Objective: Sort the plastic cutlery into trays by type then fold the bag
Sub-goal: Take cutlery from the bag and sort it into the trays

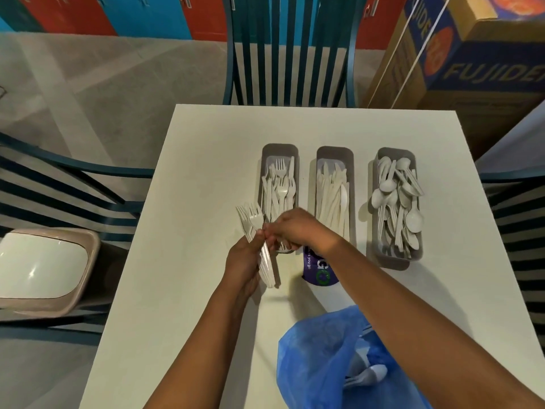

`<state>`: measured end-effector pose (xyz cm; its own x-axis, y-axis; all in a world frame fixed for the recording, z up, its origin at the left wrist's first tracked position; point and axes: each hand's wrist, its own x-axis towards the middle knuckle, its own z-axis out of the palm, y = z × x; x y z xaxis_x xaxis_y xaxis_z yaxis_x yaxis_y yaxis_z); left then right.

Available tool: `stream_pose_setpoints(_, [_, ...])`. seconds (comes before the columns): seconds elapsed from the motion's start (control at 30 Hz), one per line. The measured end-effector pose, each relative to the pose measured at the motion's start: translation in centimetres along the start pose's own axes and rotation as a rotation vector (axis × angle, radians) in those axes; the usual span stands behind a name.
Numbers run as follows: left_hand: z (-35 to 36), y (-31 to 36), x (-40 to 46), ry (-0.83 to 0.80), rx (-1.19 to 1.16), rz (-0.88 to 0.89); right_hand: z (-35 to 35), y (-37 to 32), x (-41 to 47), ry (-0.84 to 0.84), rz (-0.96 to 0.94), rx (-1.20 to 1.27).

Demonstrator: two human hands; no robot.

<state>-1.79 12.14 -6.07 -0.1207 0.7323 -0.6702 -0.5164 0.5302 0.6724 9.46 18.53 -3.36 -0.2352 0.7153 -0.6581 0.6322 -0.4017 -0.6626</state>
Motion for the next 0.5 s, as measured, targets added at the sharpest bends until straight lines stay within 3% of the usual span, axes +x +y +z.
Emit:
stream_pose_setpoints(0.07, [0.3,-0.1,0.2,0.043,0.023,-0.006,0.7,0.8,-0.5,-0.117,0.064,-0.072])
stream_pose_setpoints(0.3, [1.7,-0.2,0.1,0.053,0.086,0.053,1.2,1.8,-1.7,-0.092,-0.015,-0.024])
stream_pose_setpoints(0.5, [1.8,0.4,0.3,0.046,0.175,0.144,0.9,2.0,-1.7,0.096,-0.103,0.122])
